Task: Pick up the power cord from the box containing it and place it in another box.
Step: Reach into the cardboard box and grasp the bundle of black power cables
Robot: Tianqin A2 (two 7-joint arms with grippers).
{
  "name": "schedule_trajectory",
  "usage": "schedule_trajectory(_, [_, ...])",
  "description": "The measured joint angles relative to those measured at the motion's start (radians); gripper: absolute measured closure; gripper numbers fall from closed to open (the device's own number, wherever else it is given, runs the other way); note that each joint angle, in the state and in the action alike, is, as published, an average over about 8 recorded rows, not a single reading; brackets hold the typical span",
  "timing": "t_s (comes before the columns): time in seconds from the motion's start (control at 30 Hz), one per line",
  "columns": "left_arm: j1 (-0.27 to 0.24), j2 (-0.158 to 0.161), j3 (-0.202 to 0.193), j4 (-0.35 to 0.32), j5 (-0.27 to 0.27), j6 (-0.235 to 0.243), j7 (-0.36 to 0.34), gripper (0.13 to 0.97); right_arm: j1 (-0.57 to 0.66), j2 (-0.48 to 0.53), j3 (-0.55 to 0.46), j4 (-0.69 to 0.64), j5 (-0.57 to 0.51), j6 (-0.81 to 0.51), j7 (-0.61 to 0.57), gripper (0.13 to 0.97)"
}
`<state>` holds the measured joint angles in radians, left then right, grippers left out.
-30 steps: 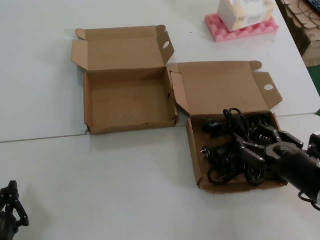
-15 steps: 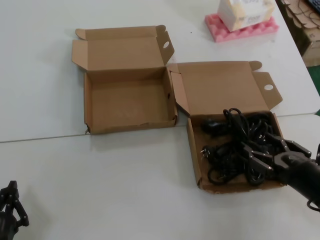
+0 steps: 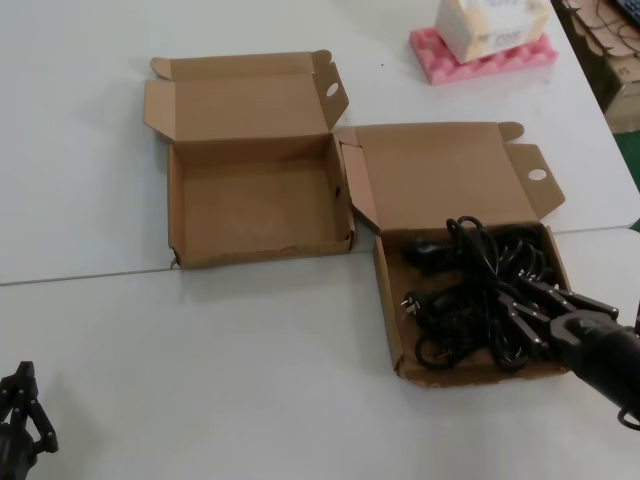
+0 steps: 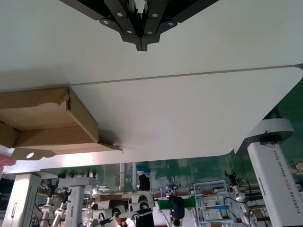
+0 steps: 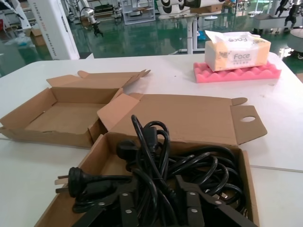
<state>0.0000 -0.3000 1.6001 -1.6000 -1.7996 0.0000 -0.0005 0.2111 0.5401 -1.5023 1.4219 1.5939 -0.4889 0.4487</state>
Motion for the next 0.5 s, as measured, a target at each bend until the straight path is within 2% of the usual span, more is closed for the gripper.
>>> schedule_trajectory(0.3, [0.000, 0.000, 0.000, 0.000, 0.000, 0.000, 0.000, 0.934, -0.009, -0.001, 0.008, 0.021, 0.000, -0.018, 0.000, 0.835])
schedule_trajectory(0.5, [0.000, 0.000, 0.000, 0.000, 0.000, 0.000, 0.000, 0.934, -0.011, -0.007, 0.023, 0.041, 0.002, -0.029, 0.000, 0.888])
